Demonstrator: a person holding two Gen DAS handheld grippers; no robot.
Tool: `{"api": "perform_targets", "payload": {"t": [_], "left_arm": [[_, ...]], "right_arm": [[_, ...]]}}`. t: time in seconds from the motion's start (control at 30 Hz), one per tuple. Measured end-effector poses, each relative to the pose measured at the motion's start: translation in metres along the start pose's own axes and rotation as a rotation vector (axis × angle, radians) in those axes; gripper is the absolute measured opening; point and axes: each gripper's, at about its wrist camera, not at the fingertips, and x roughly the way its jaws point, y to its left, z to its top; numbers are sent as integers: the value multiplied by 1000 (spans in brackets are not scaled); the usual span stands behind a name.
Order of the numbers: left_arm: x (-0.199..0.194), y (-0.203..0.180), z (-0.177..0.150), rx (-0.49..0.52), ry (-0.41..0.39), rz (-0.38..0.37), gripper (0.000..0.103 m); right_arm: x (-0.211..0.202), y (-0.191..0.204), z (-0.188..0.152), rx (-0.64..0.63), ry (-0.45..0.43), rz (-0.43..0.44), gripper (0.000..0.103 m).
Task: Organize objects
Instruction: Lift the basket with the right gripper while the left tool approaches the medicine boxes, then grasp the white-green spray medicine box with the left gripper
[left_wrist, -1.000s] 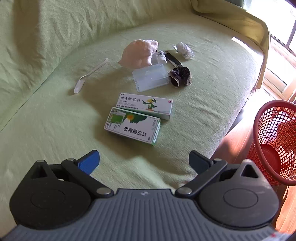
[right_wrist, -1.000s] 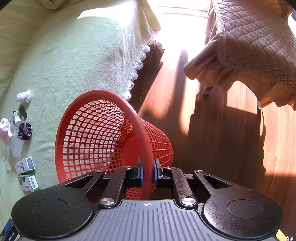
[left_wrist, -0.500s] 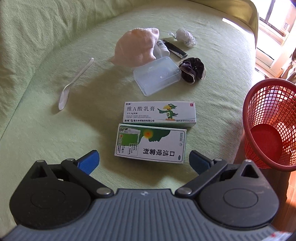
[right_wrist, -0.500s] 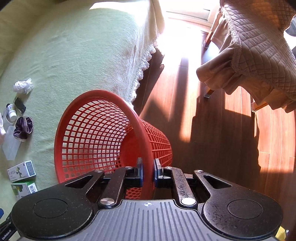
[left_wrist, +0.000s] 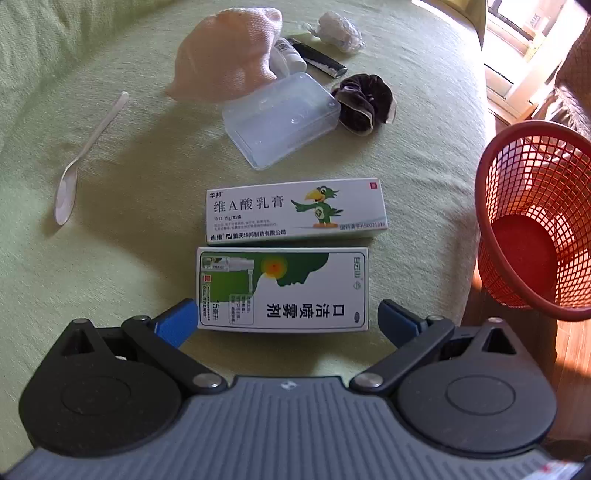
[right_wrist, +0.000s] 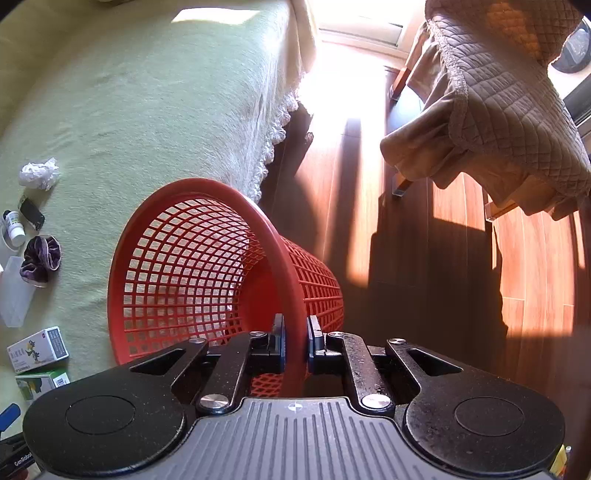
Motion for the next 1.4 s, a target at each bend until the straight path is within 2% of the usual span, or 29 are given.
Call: {"api": "perform_targets", "payload": {"t": [0.03, 0.1, 0.23, 0.33, 0.4, 0.47, 0.53, 0.63, 0.73, 0.83, 0.87, 0.97, 1.03, 1.17, 1.2, 1.27, 1.3, 1.33, 1.4], "left_arm": [[-1, 2, -1, -8, 14, -5, 102], [-2, 9, -5, -93, 39, -40, 102], [2, 32, -12, -480, 100, -112, 101], [7, 44, -17, -757, 88, -124, 101], [12, 50, -20, -885, 85, -122, 101], [17, 52, -21, -973, 84, -125, 101], [21, 51, -21, -1011, 79, -123, 101], [29, 47, -18, -1022, 84, -106, 100], [38, 47, -16, -1031, 100, -95, 96], [40, 47, -11, -993, 100, -76, 76], [41, 47, -9, -961, 105, -78, 64], [42, 47, -3, -841, 149, -52, 56], [37, 46, 0, -737, 143, -26, 57], [26, 32, 5, -463, 112, 110, 54], [27, 30, 3, -431, 113, 111, 56], [35, 32, -4, -445, 154, 77, 64], [34, 32, -9, -453, 129, 66, 73], [35, 30, -10, -453, 119, 57, 78], [36, 24, -12, -451, 105, 78, 81]], "right_arm": [[0, 0, 0, 1, 2, -1, 7], [-1, 1, 2, -2, 3, -4, 7], [-1, 2, 5, -11, 3, -9, 7], [1, 2, 7, -19, 3, -12, 7], [1, 2, 8, -24, 4, -12, 7], [1, 3, 10, -31, 6, -13, 7], [2, 3, 12, -35, 8, -12, 7], [3, 2, 14, -36, 9, -11, 7], [4, 1, 15, -33, 12, -10, 7], [4, 2, 14, -34, 14, -11, 7], [4, 2, 14, -33, 15, -12, 7], [3, 3, 13, -27, 16, -15, 7], [3, 4, 12, -27, 14, -20, 7], [2, 9, 11, -40, 0, -34, 7], [1, 9, 10, -43, -3, -36, 7], [1, 10, 9, -47, -8, -39, 7], [2, 10, 9, -49, -10, -41, 7], [2, 10, 9, -50, -11, -40, 7], [2, 10, 9, -52, -12, -39, 7]]}}
